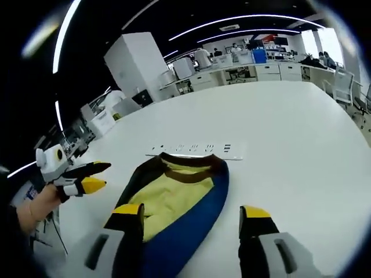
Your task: Fold the garment on the visible template until the final outline fits inside the template.
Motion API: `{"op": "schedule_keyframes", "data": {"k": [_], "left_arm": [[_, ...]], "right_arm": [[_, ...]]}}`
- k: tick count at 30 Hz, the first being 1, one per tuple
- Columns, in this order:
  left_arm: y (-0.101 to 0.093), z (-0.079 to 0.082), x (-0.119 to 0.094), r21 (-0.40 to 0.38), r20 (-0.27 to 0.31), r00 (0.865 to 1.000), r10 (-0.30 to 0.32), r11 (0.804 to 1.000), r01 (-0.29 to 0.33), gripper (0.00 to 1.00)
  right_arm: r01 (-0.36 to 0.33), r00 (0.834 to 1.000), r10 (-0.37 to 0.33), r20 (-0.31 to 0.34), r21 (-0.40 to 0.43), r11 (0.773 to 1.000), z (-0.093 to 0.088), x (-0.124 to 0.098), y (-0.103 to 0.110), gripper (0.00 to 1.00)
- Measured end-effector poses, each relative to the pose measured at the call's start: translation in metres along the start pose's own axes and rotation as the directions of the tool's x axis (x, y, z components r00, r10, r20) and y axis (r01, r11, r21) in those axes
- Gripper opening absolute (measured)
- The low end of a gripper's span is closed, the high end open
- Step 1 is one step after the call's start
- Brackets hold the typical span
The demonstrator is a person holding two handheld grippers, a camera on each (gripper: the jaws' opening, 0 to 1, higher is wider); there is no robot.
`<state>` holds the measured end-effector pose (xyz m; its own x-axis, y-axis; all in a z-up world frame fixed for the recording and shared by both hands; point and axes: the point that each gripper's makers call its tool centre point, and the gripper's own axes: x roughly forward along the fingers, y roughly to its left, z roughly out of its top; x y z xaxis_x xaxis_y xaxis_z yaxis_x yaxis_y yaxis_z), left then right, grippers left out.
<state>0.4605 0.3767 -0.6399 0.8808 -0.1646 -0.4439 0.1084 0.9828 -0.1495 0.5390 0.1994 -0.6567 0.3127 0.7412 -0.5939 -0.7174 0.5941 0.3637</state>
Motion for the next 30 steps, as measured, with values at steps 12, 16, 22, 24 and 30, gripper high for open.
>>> {"op": "schedule_keyframes", "data": {"k": [12,16,22,24,30], "left_arm": [[-0.033,-0.026,-0.031,-0.008,-0.03,0.997,-0.068,0.998,0.067,0.54],[-0.041,-0.039,-0.039,0.0,-0.056,0.997,-0.059,0.998,0.059,0.52],[-0.047,-0.056,-0.048,-0.024,-0.071,0.996,-0.052,0.998,0.051,0.51],[-0.049,-0.064,-0.05,-0.026,-0.091,0.995,-0.049,0.999,0.047,0.5],[-0.054,-0.088,-0.054,-0.007,-0.145,0.989,-0.036,0.999,0.036,0.44]], "right_arm": [[-0.09,0.995,0.089,-0.046,-0.022,0.996,-0.03,-0.035,0.033,0.66],[-0.108,0.992,0.107,-0.062,-0.008,0.994,-0.045,-0.04,0.041,0.66],[-0.112,0.99,0.111,-0.084,-0.011,0.994,-0.064,-0.046,0.045,0.61],[-0.116,0.989,0.114,-0.092,-0.011,0.993,-0.072,-0.047,0.047,0.6],[-0.121,0.985,0.118,-0.125,-0.013,0.993,-0.095,-0.047,0.05,0.56]]}}
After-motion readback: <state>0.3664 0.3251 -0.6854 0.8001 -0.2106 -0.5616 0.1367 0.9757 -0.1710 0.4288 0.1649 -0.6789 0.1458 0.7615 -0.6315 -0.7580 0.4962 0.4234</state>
